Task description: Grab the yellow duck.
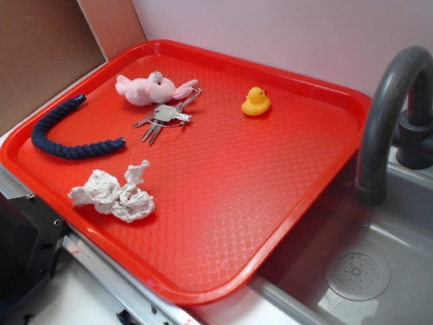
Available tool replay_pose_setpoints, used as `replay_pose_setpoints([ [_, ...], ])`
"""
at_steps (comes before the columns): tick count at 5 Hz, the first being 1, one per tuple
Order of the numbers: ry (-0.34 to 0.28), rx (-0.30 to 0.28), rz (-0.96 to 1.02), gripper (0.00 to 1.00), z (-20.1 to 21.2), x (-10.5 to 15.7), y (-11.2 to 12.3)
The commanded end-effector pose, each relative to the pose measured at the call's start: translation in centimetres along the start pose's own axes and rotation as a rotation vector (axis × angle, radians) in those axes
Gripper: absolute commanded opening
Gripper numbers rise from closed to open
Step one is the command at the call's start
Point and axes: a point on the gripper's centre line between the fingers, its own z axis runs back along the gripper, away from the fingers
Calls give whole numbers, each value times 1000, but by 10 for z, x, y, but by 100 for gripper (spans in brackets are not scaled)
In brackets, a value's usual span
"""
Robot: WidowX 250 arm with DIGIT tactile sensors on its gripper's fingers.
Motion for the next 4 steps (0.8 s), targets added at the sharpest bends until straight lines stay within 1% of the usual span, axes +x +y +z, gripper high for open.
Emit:
replay_pose_setpoints([
  [1, 0, 0, 0, 100, 0, 0, 0],
  [2, -59, -1, 14, 100, -2, 4, 0],
  [3, -166, 15, 48, 100, -3, 9, -4],
  [4, -266, -9, 5, 100, -16, 25, -6],
])
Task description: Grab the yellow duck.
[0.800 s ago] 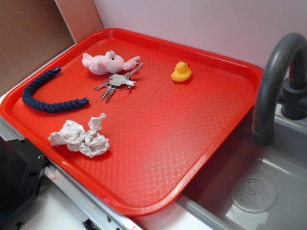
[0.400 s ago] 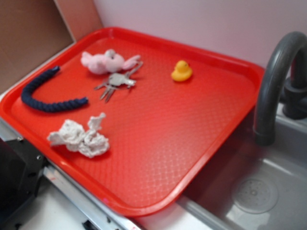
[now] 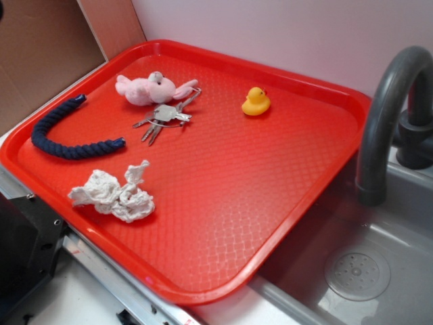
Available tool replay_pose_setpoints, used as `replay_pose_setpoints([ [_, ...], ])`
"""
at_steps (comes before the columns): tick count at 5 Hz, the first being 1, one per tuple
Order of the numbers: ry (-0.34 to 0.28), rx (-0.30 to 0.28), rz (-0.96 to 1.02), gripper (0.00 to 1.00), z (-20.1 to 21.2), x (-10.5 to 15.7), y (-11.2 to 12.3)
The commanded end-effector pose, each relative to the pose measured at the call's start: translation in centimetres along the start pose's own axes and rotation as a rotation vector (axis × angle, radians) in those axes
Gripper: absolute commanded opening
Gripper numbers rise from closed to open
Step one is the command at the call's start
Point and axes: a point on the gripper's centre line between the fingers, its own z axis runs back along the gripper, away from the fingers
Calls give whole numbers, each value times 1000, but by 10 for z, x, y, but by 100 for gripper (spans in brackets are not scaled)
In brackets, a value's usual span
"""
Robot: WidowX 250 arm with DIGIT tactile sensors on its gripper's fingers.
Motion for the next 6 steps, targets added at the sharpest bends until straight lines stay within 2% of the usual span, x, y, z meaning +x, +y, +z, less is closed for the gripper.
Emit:
replay_pose_setpoints([
  [1, -158, -33, -97, 100, -33, 36, -15],
  [2, -210, -58, -169, 100, -56, 56, -28],
  [3, -233, -101, -247, 100, -81, 74, -43],
  [4, -217, -173, -330, 100, -106, 85, -57],
  [5, -187, -140, -375, 100, -141, 96, -66],
  [6, -161, -41, -358, 100, -156, 101, -66],
])
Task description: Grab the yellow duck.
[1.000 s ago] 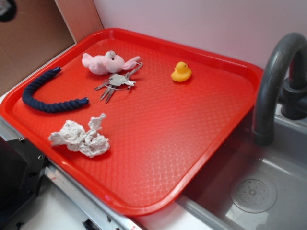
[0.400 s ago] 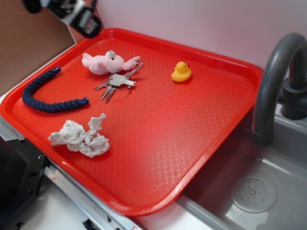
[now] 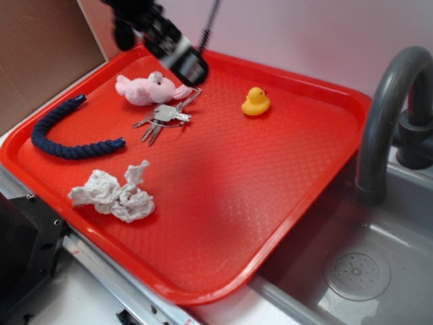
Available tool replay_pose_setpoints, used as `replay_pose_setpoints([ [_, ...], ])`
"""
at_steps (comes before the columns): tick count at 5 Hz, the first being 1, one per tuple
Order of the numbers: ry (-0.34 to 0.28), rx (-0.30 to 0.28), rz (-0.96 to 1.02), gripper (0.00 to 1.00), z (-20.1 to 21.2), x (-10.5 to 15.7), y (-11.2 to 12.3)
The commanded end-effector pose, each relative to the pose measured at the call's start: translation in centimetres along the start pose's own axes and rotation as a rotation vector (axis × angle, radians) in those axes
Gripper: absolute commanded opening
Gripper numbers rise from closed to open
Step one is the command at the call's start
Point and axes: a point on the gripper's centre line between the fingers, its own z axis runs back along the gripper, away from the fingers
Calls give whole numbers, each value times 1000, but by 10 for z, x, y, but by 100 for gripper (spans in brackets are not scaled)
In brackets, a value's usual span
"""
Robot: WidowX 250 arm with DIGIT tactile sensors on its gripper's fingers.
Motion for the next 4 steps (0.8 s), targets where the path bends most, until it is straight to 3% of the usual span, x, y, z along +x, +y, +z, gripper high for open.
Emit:
replay_pose_setpoints([
  [1, -6, 102, 1, 100, -12, 13, -12],
  [2, 0, 80, 3, 100, -31, 18, -6],
  [3, 0, 100, 21, 100, -43, 21, 2],
  [4, 0, 72, 39, 100, -56, 28, 15],
])
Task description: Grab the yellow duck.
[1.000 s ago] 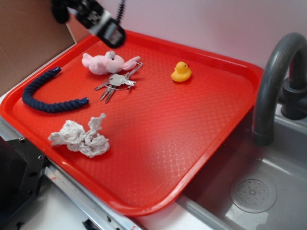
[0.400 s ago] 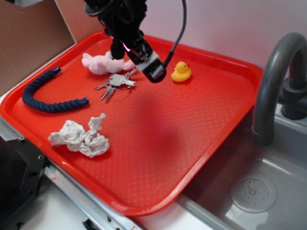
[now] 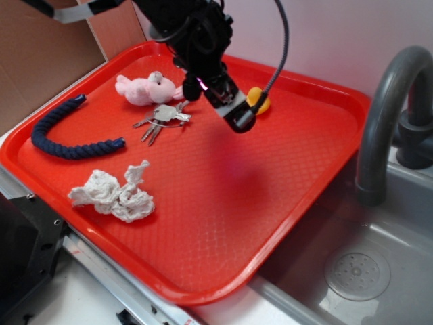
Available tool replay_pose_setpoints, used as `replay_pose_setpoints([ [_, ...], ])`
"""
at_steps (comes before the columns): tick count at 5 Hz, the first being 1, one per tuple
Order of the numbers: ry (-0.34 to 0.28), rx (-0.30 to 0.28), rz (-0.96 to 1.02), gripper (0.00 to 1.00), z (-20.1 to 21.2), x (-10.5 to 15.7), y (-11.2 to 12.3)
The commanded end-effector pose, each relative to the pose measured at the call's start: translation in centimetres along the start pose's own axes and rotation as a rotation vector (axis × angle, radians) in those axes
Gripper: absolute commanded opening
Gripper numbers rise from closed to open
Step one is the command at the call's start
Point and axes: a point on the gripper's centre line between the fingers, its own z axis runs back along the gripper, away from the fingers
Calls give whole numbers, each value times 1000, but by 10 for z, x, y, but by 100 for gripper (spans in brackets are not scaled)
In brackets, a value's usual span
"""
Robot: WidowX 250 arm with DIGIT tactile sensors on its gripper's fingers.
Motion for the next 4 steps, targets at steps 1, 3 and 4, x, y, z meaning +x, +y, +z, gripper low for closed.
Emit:
replay_pose_setpoints([
  [1, -46, -25, 33, 100, -11, 26, 19],
  [3, 16, -68, -24, 100, -42, 34, 21],
  [4, 35, -42, -10, 100, -48, 32, 23],
])
